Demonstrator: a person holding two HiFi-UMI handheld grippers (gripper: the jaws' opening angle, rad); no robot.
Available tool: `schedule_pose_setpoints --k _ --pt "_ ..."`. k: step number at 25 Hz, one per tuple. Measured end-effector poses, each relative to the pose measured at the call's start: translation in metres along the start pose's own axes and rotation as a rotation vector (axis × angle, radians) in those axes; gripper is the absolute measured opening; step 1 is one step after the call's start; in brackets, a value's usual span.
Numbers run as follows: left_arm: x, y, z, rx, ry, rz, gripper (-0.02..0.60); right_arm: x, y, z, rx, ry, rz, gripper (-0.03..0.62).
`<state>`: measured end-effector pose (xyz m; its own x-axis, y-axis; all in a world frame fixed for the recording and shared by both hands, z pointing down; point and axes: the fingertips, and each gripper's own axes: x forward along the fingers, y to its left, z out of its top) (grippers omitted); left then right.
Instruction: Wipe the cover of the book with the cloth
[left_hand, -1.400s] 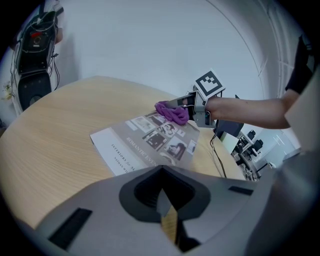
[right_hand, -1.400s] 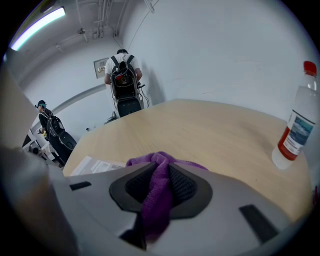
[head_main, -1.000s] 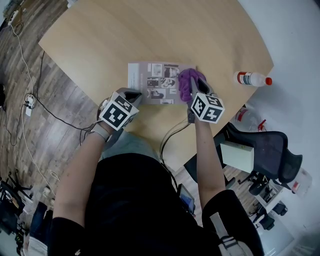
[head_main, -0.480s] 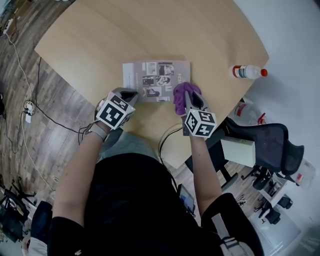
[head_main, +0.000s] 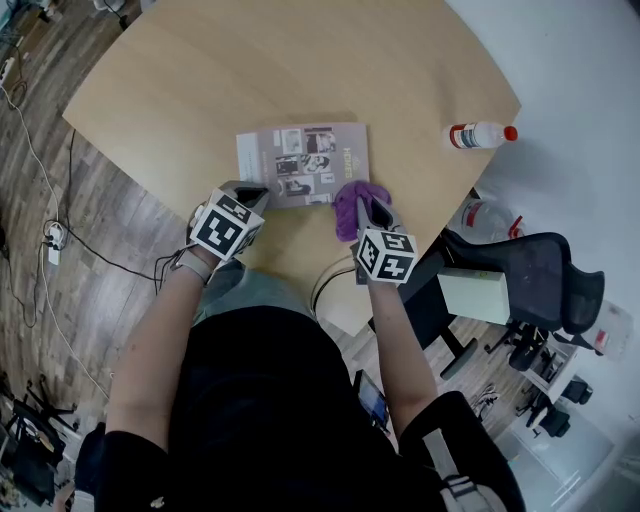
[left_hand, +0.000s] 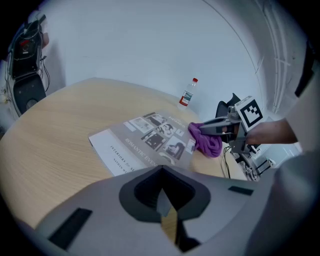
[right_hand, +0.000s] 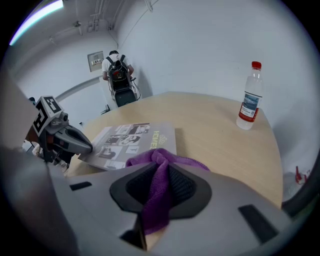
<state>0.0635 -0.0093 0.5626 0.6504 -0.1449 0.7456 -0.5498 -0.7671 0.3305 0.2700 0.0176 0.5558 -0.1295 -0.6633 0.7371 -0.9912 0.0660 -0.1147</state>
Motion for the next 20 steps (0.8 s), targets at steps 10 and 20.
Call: schedule_pose_setpoints --k 10,20 --pt "0.002 0.001 -0.003 -0.138 -0.029 -0.063 0.02 0.006 0.03 -0.006 -0.058 0.117 0.007 0.074" --pt "-0.004 -0.008 -0.006 -0.048 -0.023 -0.02 0.02 -0.001 0.059 0.005 -0.138 0.153 0.016 0.074"
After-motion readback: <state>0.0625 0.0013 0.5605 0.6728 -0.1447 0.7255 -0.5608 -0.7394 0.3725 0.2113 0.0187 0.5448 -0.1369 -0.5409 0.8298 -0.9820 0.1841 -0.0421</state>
